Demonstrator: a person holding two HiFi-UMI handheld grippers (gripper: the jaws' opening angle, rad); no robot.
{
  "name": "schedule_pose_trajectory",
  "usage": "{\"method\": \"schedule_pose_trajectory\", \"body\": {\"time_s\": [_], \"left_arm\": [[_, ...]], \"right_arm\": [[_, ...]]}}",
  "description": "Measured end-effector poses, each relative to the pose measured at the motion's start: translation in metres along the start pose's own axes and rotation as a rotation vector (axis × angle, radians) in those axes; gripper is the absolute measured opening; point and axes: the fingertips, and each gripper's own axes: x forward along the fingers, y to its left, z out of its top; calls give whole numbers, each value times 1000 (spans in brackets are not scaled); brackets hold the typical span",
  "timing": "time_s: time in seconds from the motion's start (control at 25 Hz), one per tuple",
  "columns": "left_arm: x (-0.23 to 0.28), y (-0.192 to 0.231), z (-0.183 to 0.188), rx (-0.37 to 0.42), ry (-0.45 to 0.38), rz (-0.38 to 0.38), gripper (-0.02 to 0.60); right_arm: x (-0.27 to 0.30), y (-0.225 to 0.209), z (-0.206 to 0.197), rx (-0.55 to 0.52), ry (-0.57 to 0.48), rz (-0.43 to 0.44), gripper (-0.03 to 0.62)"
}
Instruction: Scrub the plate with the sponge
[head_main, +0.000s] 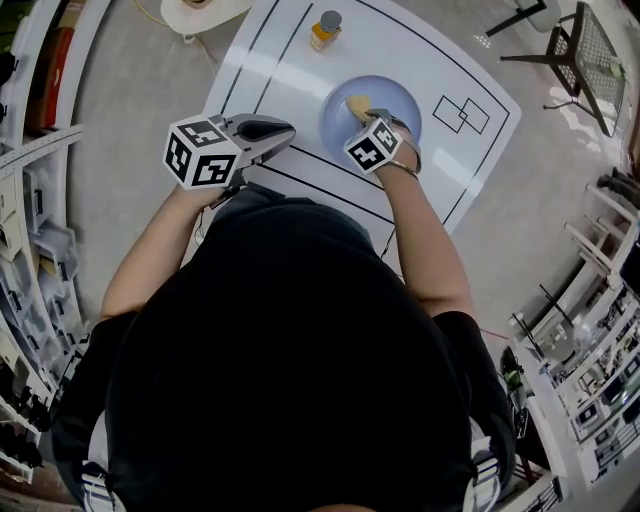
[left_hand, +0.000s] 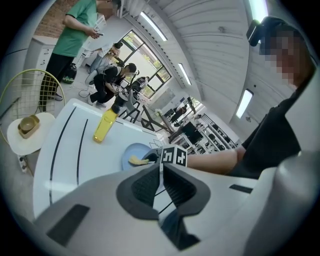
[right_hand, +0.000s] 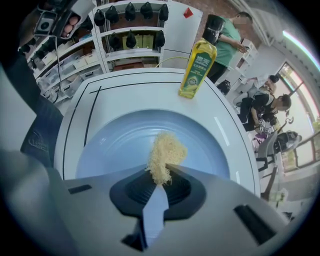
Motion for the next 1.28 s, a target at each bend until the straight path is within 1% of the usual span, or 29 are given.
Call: {"method": "schedule_pose_trajectory", "body": {"time_s": [0.2, 0.64, 0.92, 1.28], "left_arm": [[1, 0, 0, -2, 7, 0, 26], [9, -2, -2, 11, 23, -5, 26], [13, -9, -3, 20, 33, -19, 26], [21, -15, -5, 35, 47, -38, 26]], "right_arm": [[0, -17, -13, 35, 24, -18, 34], [-1, -36, -38, 106, 49, -42, 34], [-6, -34, -59, 137, 85, -44, 34], [-9, -20, -85, 173, 115, -32, 34]]}}
